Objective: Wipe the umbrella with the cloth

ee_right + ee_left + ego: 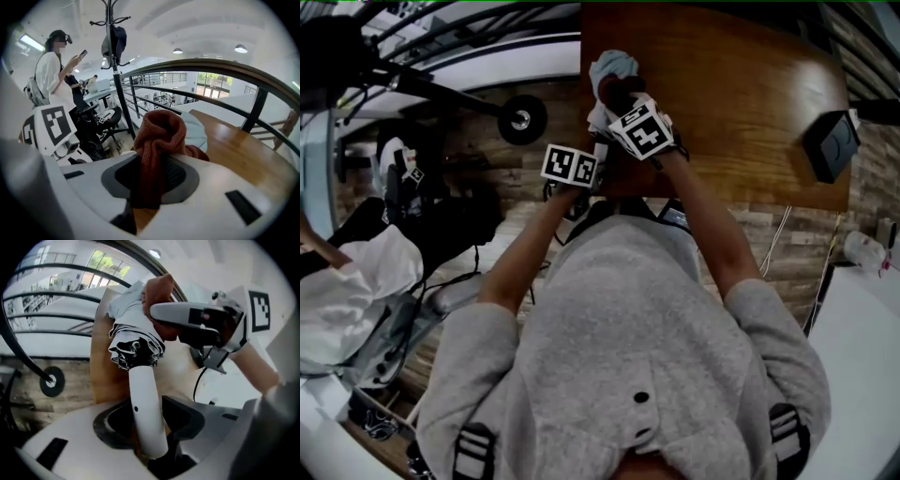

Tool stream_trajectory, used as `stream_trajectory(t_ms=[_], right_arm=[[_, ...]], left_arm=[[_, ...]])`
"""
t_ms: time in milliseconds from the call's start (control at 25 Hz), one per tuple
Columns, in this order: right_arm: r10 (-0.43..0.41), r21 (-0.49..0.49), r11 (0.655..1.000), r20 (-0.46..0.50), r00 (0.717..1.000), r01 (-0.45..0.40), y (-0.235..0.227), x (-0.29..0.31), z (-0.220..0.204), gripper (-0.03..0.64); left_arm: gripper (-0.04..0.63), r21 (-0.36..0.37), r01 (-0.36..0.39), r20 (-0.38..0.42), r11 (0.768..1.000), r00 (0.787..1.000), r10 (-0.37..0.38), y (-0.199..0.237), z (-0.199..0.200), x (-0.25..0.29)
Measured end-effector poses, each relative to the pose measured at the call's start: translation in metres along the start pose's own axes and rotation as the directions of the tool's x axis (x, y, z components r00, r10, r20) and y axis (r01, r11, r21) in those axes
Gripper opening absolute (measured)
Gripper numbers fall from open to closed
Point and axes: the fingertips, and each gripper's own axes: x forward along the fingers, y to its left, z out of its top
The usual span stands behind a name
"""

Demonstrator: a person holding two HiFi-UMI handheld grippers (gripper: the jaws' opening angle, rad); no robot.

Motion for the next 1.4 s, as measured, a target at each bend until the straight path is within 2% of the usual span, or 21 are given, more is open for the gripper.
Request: stream_trajectory(t_ms=[160,280,360,440,560,640,680,760,920,1000,1040,1080,1200,1240,1320,1400], right_arm=[[0.02,-0.028,0.999,-0.032,0.999,-0.021,0.005,0.009,0.002,0.1],[0.027,-0.043,0.999,-0.025,0.999,-0.028,0.006,0.008,0.007,0.1],[0.025,-0.078,0.997,-0.013,1.0,-0.026,0.007,0.004,0.012,0.101],[0.023,-0.118,0.993,-0.005,1.0,-0.023,0.01,0.0,0.016,0.1],[0.008,-0.151,0.989,-0.001,1.0,-0.008,0.008,-0.007,0.017,0.101],[0.013,-0.142,0.99,-0.003,1.0,-0.014,0.008,-0.009,0.014,0.101],[0.018,-0.138,0.99,-0.008,1.0,-0.019,0.008,-0.008,0.011,0.101],[0.034,-0.115,0.993,-0.017,0.999,-0.036,0.009,-0.004,0.005,0.101],[0.052,-0.029,0.998,-0.008,0.999,-0.052,0.013,0.004,0.004,0.1],[0.078,-0.037,0.996,-0.006,0.997,-0.078,0.024,0.006,0.008,0.1],[0.129,-0.043,0.991,-0.017,0.992,-0.129,0.036,0.007,0.007,0.1],[0.203,-0.052,0.977,-0.036,0.978,-0.205,0.052,0.006,0.004,0.1],[0.411,-0.112,0.9,-0.097,0.906,-0.421,0.096,0.001,-0.014,0.1],[0.446,-0.124,0.881,-0.105,0.889,-0.457,0.1,-0.001,-0.019,0.101],[0.479,-0.09,0.87,-0.086,0.874,-0.485,0.091,-0.003,-0.02,0.101],[0.454,-0.015,0.891,-0.037,0.89,-0.454,0.061,-0.004,-0.012,0.101]], left_arm=[[0.196,0.098,-0.202,0.032,0.975,0.979,0.2,0.022,-0.002,-0.013],[0.193,0.174,-0.26,0.036,0.95,0.966,0.257,0.028,-0.001,-0.014],[0.169,0.198,-0.226,0.018,0.954,0.974,0.227,0.022,0.001,-0.011],[0.169,0.15,-0.163,0.036,0.975,0.987,0.159,0.009,0.004,-0.012],[0.17,0.08,-0.053,0.061,0.995,0.997,0.049,-0.017,0.008,-0.009],[0.17,0.023,0.036,0.044,0.999,0.998,-0.037,-0.033,0.004,0.002],[0.169,-0.004,0.056,0.044,0.998,0.997,-0.056,-0.035,0.002,0.006],[0.163,-0.023,0.027,0.049,0.999,0.998,-0.026,-0.024,-0.002,0.009],[0.152,0.008,-0.095,0.064,0.995,0.994,0.094,0.003,-0.005,0.003],[0.137,-0.01,-0.103,0.087,0.995,0.991,0.104,0.006,-0.002,0.001],[0.132,-0.031,-0.09,0.101,0.995,0.991,0.093,0.006,-0.002,0.0],[0.13,-0.05,-0.072,0.111,0.996,0.991,0.077,0.007,-0.001,0.0],[0.13,-0.081,-0.038,0.119,0.996,0.992,0.047,0.007,-0.002,0.003],[0.13,-0.082,-0.037,0.121,0.996,0.992,0.047,0.007,-0.002,0.004],[0.13,-0.078,-0.045,0.125,0.996,0.991,0.054,0.01,-0.002,0.004],[0.13,-0.08,-0.044,0.127,0.996,0.99,0.054,0.013,0.0,0.001]])
